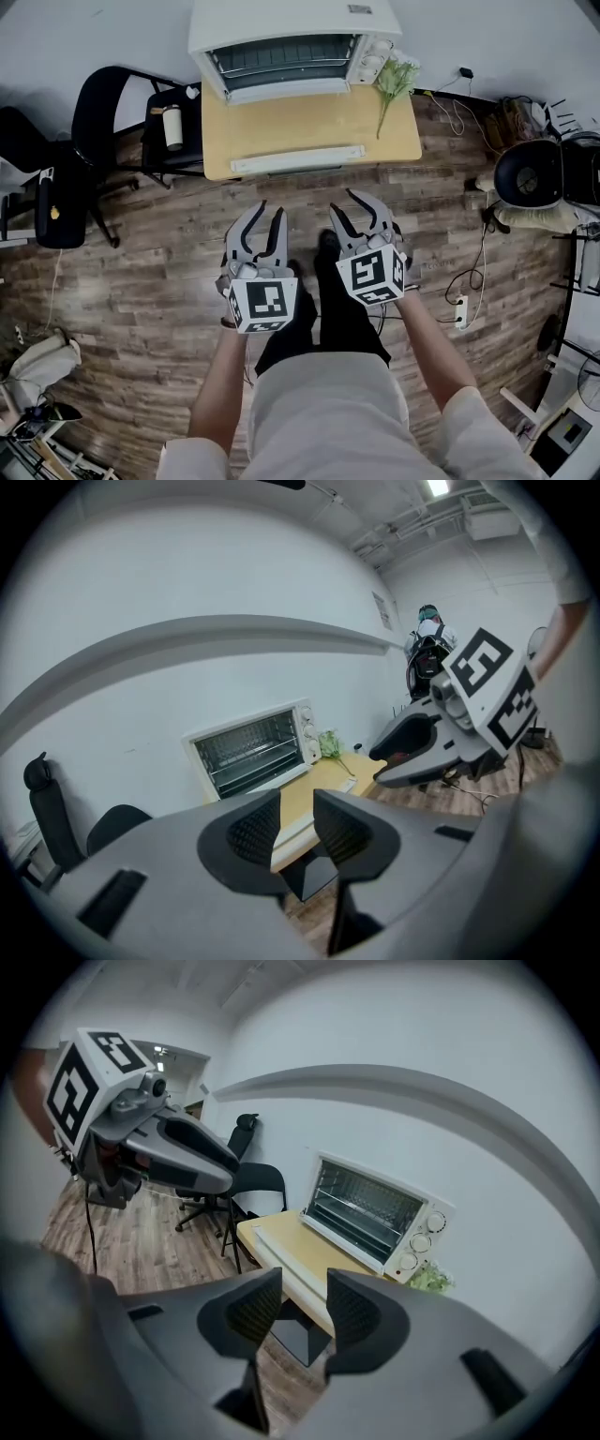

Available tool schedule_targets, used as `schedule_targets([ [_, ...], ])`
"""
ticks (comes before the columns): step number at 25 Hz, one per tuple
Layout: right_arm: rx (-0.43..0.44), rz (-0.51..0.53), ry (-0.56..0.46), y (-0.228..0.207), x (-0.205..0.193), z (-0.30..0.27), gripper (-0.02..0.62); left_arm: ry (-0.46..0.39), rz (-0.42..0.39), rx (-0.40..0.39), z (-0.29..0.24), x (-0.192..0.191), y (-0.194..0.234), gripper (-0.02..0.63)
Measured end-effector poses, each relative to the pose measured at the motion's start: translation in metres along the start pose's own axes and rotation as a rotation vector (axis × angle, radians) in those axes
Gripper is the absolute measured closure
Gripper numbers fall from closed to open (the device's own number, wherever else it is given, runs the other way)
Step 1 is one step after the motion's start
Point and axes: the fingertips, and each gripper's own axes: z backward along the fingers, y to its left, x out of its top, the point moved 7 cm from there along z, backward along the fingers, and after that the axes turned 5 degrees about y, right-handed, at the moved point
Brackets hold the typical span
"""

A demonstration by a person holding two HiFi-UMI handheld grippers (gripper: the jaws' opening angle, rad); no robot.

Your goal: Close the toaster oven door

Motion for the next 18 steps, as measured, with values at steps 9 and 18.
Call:
schedule_targets([
  [9, 0.001, 0.105, 0.032, 0.001, -0.024, -0.049, 0.456, 0.021, 0.029, 0.022, -0.022, -0.011, 0.004, 0.518],
  [18, -0.018, 0.188, 0.069, -0.004, -0.048, -0.088, 0.454, 0.038, 0.047, 0.036, -0.04, -0.016, 0.004, 0.518],
])
